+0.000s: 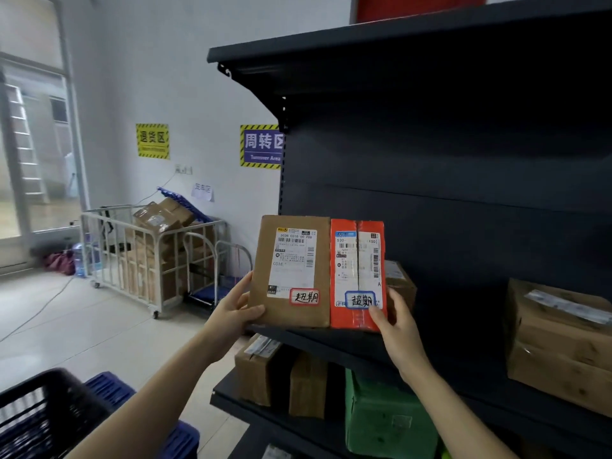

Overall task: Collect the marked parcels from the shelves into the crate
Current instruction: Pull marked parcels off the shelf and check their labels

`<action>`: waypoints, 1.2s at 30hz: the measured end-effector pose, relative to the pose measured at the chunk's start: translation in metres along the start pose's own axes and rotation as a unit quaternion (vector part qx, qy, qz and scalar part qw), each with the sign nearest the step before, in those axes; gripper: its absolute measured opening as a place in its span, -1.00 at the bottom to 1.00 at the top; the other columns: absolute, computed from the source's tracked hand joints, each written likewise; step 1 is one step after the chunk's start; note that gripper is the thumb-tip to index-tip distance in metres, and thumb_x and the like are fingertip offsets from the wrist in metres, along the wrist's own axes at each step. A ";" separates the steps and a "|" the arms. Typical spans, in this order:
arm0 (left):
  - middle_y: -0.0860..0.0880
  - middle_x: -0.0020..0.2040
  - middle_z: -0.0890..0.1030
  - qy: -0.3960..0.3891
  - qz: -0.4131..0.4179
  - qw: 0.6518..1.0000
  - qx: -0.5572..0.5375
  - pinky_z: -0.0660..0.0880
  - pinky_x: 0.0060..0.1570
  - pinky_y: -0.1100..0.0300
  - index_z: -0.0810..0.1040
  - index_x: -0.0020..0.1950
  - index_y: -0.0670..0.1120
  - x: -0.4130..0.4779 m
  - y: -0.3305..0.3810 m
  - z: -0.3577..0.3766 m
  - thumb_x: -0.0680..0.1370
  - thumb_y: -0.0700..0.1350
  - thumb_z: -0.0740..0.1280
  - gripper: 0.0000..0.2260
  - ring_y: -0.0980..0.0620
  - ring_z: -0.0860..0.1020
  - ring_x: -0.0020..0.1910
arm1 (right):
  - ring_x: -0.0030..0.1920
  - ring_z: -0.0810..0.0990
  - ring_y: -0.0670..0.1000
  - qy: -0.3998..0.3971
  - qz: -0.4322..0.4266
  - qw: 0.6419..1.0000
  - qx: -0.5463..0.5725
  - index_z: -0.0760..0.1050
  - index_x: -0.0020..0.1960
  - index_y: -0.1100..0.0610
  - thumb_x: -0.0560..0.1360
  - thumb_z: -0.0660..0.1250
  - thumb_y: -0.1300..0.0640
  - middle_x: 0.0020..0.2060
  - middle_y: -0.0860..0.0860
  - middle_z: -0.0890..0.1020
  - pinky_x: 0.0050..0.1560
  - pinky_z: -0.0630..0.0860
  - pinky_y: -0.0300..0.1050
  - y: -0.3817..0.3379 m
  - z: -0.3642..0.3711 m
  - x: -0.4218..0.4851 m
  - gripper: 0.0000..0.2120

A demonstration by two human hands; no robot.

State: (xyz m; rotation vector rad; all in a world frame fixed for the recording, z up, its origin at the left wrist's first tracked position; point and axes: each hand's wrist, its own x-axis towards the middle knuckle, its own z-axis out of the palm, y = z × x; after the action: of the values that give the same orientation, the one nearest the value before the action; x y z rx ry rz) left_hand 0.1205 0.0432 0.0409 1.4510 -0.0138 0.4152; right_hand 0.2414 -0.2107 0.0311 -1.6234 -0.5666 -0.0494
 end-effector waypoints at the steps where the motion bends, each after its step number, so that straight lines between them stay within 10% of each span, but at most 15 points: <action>1: -0.13 0.21 0.60 0.008 0.001 1.000 0.001 0.49 0.11 0.05 0.31 0.41 0.10 -0.006 0.001 -0.006 0.42 -0.31 0.36 -0.38 -0.13 0.56 0.18 | -0.06 0.54 -0.29 -0.006 -0.001 1.000 0.002 0.23 0.34 -0.13 0.54 0.25 0.04 0.01 -0.27 0.50 -0.31 0.49 -0.40 0.000 0.008 0.000 -0.60; 10: 0.02 -0.02 0.70 0.124 -0.007 0.992 0.039 0.55 -0.11 0.21 0.39 0.22 0.21 -0.071 0.013 -0.095 0.48 -0.39 0.27 -0.47 0.03 0.65 -0.02 | -0.03 0.50 -0.24 -0.082 -0.002 0.996 0.016 0.21 0.37 -0.08 0.55 0.25 0.03 -0.01 -0.28 0.46 -0.37 0.47 -0.40 -0.011 0.109 -0.015 -0.57; 22: -0.07 0.09 0.62 0.274 -0.011 0.958 0.086 0.57 -0.21 0.22 0.25 0.44 0.06 -0.219 0.071 -0.255 0.50 -0.45 0.17 -0.39 0.05 0.66 -0.12 | 0.14 0.51 -0.02 -0.203 -0.019 0.976 0.072 0.23 0.39 0.02 0.58 0.21 0.10 0.17 -0.03 0.49 -0.01 0.53 -0.16 -0.062 0.323 -0.079 -0.60; 36: -0.03 0.06 0.65 0.386 -0.061 0.914 0.105 0.55 -0.12 0.19 0.32 0.35 0.08 -0.340 0.067 -0.374 0.49 -0.43 0.23 -0.45 -0.04 0.63 0.01 | -0.02 0.52 -0.23 -0.330 -0.002 0.941 0.071 0.25 0.36 0.02 0.58 0.20 0.16 0.07 -0.07 0.53 -0.22 0.50 -0.38 -0.068 0.491 -0.141 -0.64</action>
State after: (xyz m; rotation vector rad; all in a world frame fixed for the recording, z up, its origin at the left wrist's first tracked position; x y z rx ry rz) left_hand -0.3038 0.3167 -0.0324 1.4000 0.7743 0.8835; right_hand -0.0530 0.2076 -0.0293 -1.4798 -1.0580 0.5424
